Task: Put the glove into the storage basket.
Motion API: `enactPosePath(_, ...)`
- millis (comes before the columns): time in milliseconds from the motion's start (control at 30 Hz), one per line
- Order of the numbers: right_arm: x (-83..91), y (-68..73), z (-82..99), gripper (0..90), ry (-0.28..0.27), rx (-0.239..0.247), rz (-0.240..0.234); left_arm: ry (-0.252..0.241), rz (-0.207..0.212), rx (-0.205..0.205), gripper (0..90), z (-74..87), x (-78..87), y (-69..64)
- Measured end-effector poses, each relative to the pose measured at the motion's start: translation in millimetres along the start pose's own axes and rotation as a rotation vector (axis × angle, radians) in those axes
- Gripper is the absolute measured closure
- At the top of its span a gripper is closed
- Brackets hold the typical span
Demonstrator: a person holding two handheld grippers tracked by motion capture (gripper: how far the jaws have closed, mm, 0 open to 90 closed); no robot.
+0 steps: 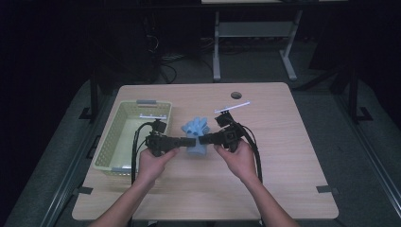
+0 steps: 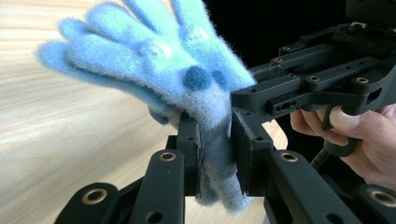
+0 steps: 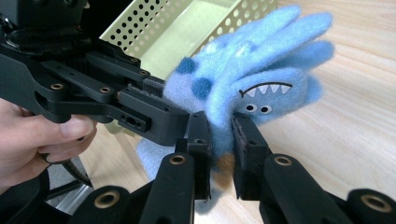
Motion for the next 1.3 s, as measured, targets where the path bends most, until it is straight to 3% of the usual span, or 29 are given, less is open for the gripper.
enactPosePath(300, -3.4, 7.9, -17.5, 78.9, 0.007, 0.027, -0.001, -0.015, -0.009, -0.004, 73.7, -9.2, 16.8, -1.5)
enactPosePath(333, -4.7, 9.0, -19.9, 78.9, 0.003, 0.038, 0.001, -0.018, -0.01, -0.017, 73.8, -10.2, 18.8, -0.4)
enactPosePath(433, -7.7, 12.1, -25.1, 78.9, 0.004, 0.046, -0.007, -0.025, -0.01, -0.001, 73.8, -11.2, 24.9, 0.1)
enactPosePath(833, -23.5, 24.2, -42.1, 78.9, 0.015, 0.076, -0.031, -0.047, -0.029, -0.016, 73.8, -14.3, 48.4, 8.7)
enactPosePath(1300, -42.3, 36.6, -57.1, 78.9, 0.031, 0.108, -0.059, -0.073, -0.051, 0.012, 73.8, -12.3, 72.0, 18.3)
Point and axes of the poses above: each handheld gripper's, and its own axes: x roughly backward along the jaws, z roughly out of its underside, y roughly to its left, the point moved 3 cm from there along -x, roughly forward along the jaws, and after that the axes turned 13 degrees about x, right-handed, at the moved point
